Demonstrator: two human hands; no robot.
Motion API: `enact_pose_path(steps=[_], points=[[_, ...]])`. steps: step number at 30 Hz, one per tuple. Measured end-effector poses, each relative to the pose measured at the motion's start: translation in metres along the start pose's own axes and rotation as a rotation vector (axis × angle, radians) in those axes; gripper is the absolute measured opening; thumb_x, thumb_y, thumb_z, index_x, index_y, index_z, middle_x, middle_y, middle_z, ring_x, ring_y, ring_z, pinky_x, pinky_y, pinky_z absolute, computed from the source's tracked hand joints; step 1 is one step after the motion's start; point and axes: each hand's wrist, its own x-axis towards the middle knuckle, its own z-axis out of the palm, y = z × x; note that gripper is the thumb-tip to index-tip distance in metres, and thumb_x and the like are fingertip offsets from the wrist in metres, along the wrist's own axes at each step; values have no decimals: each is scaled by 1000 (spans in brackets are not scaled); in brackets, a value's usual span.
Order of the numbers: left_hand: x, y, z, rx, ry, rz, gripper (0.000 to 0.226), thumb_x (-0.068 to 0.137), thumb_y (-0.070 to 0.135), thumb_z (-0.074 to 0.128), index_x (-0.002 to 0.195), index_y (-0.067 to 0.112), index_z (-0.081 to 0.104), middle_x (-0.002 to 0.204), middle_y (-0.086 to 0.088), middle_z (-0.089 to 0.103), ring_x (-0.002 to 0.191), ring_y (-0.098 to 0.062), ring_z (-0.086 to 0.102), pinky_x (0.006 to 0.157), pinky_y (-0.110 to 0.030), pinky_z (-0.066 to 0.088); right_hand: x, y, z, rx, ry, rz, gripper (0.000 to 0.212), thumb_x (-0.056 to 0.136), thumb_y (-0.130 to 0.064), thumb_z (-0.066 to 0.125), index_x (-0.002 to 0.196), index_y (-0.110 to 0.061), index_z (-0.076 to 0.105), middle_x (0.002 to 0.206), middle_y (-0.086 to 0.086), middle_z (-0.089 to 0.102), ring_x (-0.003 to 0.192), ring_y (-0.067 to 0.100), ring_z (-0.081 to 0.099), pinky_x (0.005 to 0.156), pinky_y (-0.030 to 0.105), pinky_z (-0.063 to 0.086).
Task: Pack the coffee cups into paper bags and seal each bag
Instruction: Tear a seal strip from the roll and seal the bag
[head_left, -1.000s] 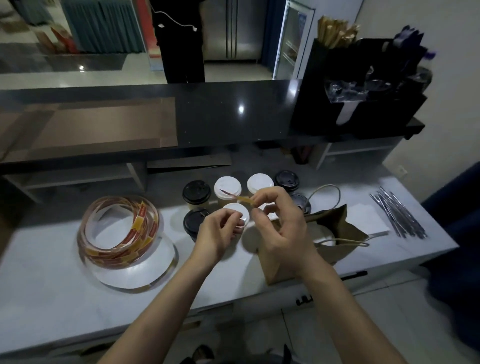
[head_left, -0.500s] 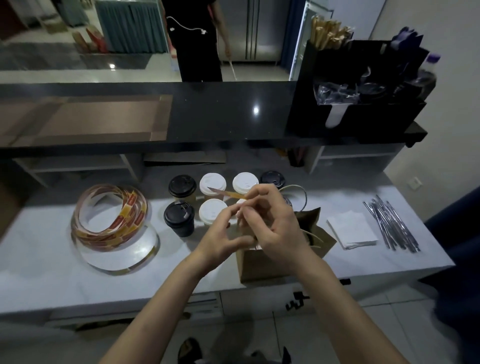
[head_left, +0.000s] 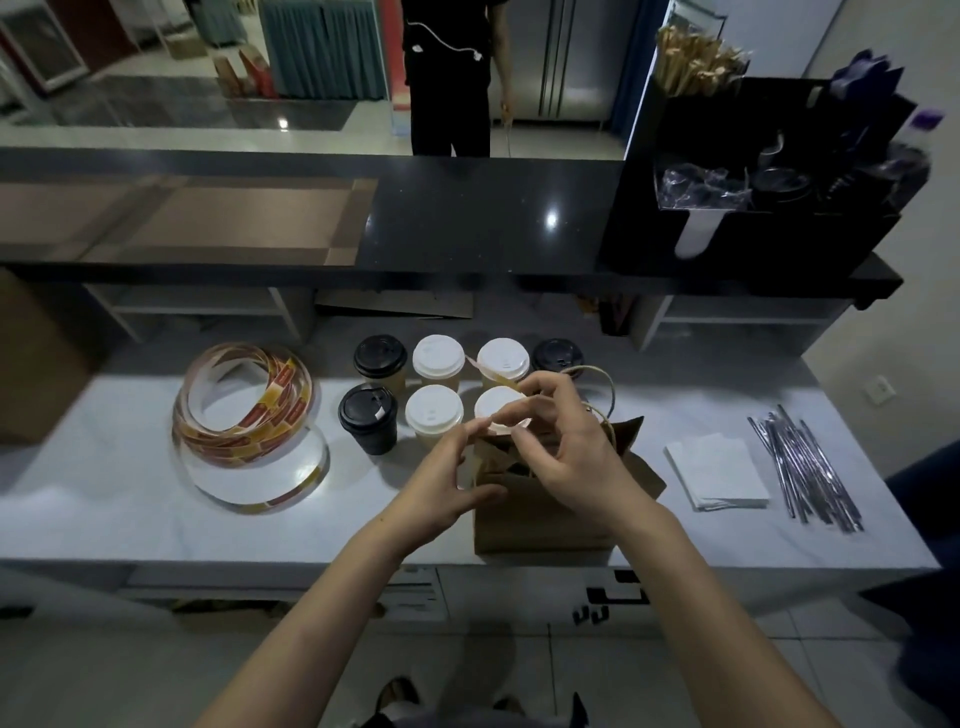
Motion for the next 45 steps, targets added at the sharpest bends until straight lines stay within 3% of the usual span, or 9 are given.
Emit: enact_pose_path(steps=[6, 10, 15, 20, 24, 32, 36, 41, 45], points=[[4, -6, 3, -28, 57, 42, 44, 87, 21, 83, 125, 34, 65, 128, 13, 64, 128, -7, 57, 115, -46, 44, 1, 24, 0, -193, -126, 37, 66, 89, -15, 76, 134, -38, 34, 128, -12, 67, 126, -1, 57, 105, 23, 45], [7, -9, 1, -10, 56, 35, 33, 88, 24, 82, 117, 31, 70, 119, 15, 67, 119, -4, 61, 111, -43, 48, 0, 34, 2, -304, -176, 37, 76, 86, -23, 82, 137, -42, 29, 130, -13, 62, 126, -1, 50, 101, 14, 37], [8, -10, 0, 20, 57, 19, 27, 89, 26, 81, 114, 27, 72, 113, 15, 69, 113, -1, 61, 109, -34, 49, 1, 44, 6, -431, -193, 23, 80, 86, -24, 82, 140, -41, 26, 123, -12, 60, 114, 14, 58, 97, 30, 50], [8, -9, -2, 63, 71, 34, 20, 91, 26, 79, 111, 27, 74, 109, 16, 70, 110, -1, 61, 104, -30, 50, 1, 46, 11, -422, -172, 2, 75, 89, -14, 78, 137, -39, 27, 106, -11, 62, 103, 9, 55, 87, 21, 44], [5, -8, -2, 24, 102, 31, 17, 91, 22, 79, 108, 25, 76, 106, 15, 70, 107, 0, 62, 103, -27, 51, 2, 48, 13, -415, -148, 29, 75, 89, -12, 78, 136, -41, 27, 102, -10, 62, 100, 10, 57, 87, 22, 45], [6, -20, 4, -54, 158, -44, 10, 91, 19, 80, 99, 23, 78, 93, 13, 75, 95, -6, 69, 93, -40, 57, 3, 46, 17, -408, -130, 63, 74, 89, -11, 77, 135, -40, 28, 95, -11, 62, 97, 12, 56, 90, 33, 51], [7, -22, 6, -59, 167, -53, 8, 91, 17, 79, 97, 22, 80, 91, 15, 75, 92, -5, 70, 92, -38, 58, 3, 45, 19, -403, -133, 79, 73, 90, -11, 77, 137, -39, 28, 95, -10, 62, 99, 12, 57, 92, 35, 52], [9, -21, 7, -88, 169, -85, 8, 91, 16, 79, 96, 22, 80, 90, 14, 76, 93, -4, 70, 91, -33, 58, 4, 48, 17, -344, -111, 87, 70, 88, -10, 78, 135, -38, 34, 95, -9, 60, 96, 9, 57, 89, 33, 52], [10, -21, 7, -147, 172, -101, 9, 90, 12, 79, 95, 19, 81, 89, 9, 77, 92, -6, 71, 90, -32, 58, 3, 48, 16, -215, -20, 59, 52, 90, -13, 78, 128, -27, 46, 105, -7, 56, 93, 12, 57, 84, 21, 49]])
